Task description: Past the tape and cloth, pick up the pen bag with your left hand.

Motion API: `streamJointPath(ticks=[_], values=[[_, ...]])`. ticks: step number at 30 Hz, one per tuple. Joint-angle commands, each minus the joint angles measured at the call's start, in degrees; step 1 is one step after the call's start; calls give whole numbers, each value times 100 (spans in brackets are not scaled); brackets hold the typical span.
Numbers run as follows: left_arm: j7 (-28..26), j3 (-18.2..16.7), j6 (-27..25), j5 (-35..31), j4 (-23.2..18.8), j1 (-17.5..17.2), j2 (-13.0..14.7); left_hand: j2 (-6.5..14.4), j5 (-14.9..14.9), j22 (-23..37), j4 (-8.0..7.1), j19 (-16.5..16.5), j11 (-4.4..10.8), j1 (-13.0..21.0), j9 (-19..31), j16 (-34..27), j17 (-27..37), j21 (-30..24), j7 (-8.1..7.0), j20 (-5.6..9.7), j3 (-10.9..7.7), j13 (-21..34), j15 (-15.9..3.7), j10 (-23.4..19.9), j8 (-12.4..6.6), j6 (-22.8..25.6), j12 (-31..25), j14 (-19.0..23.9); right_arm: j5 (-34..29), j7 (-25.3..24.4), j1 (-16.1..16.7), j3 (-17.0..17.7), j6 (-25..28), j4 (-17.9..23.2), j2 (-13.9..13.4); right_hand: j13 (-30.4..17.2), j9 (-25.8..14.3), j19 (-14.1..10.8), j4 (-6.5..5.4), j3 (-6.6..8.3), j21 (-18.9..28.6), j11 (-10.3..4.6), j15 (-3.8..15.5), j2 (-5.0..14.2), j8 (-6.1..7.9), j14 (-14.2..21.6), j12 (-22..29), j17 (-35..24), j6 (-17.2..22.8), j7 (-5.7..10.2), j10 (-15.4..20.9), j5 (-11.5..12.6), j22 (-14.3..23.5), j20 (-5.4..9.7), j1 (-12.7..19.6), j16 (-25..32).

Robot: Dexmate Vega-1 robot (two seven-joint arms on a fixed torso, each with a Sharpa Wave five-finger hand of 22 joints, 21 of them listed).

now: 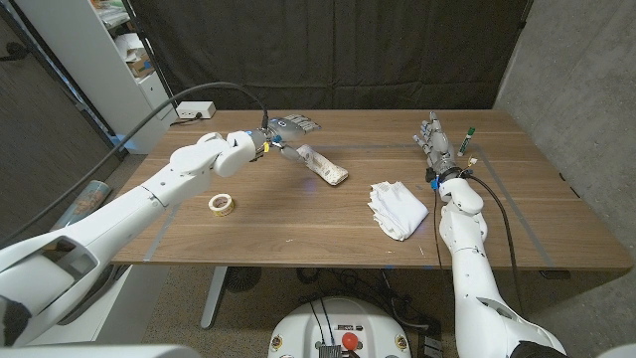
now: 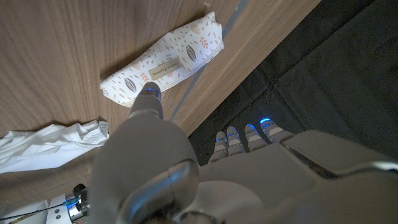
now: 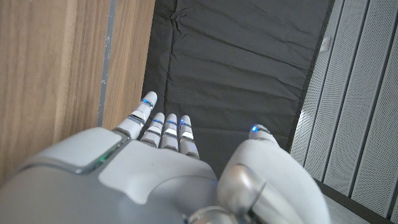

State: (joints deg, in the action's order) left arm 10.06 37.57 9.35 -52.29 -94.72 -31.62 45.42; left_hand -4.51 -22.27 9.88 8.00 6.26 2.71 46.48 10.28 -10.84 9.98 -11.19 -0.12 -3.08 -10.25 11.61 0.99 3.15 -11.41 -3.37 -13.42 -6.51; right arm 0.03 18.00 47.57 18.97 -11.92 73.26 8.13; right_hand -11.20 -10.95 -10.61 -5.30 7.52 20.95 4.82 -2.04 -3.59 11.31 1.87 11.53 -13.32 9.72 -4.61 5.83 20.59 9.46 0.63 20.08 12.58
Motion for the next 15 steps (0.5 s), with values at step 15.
streamJointPath(ticks=[15], values=[[355,402,296,73,583,484,-245,-7,-45,18,-17,-16,15,71,34,7,17,2,-57,15,62,11,18,20,1,26,10,6,-65,-37,-100,41,-19,-138,22,1,-1,-85,12,-32,-53,-6,-12,81,11,60,0,8,33,2,47,42,16,4,12,15]])
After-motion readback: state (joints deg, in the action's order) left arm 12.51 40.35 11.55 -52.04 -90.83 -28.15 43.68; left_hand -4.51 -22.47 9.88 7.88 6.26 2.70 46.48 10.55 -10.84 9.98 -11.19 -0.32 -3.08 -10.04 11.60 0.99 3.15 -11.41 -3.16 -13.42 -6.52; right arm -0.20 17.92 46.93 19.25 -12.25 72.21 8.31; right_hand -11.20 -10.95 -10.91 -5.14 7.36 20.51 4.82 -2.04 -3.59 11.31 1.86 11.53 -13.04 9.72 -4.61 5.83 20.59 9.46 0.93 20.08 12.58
